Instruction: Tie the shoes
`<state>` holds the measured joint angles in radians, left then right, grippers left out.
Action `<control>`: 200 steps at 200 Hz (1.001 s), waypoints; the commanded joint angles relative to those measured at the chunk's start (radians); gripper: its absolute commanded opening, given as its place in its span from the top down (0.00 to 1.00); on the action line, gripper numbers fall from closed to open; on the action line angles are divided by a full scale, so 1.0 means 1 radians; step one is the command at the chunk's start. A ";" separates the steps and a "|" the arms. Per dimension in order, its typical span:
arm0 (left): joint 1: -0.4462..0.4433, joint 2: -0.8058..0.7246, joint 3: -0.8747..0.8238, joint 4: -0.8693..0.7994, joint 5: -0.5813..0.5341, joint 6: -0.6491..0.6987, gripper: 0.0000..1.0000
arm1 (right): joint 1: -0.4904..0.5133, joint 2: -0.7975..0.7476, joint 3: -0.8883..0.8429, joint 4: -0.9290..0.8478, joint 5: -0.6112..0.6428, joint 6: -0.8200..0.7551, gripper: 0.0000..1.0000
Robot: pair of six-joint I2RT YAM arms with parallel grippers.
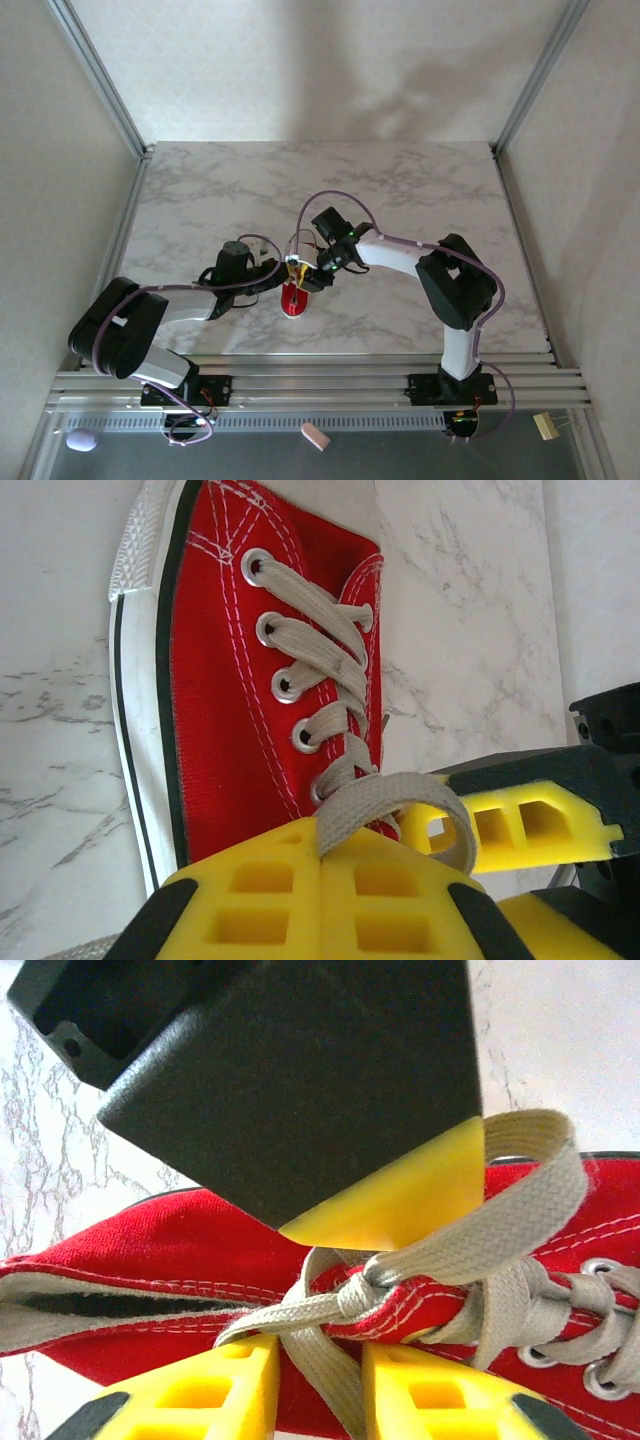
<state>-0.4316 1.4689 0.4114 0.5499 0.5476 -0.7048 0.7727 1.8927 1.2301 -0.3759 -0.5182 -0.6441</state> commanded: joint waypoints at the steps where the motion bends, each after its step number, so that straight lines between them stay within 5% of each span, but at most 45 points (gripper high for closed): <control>1: -0.016 -0.009 0.006 0.018 -0.012 -0.008 1.00 | -0.009 0.013 0.030 -0.011 -0.017 -0.009 0.76; 74: -0.015 -0.048 0.006 0.001 -0.045 -0.004 1.00 | -0.021 -0.097 -0.055 0.083 -0.026 0.049 1.00; 149: -0.006 -0.083 -0.008 -0.003 -0.066 -0.006 1.00 | -0.051 -0.200 -0.202 0.286 -0.104 0.207 1.00; 200: 0.010 -0.107 -0.028 -0.001 -0.077 -0.005 1.00 | -0.067 -0.250 -0.331 0.550 -0.086 0.462 1.00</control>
<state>-0.4320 1.3888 0.4057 0.5480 0.4965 -0.7048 0.7109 1.6890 0.9527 -0.0082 -0.6018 -0.3527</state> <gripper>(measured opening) 0.038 0.061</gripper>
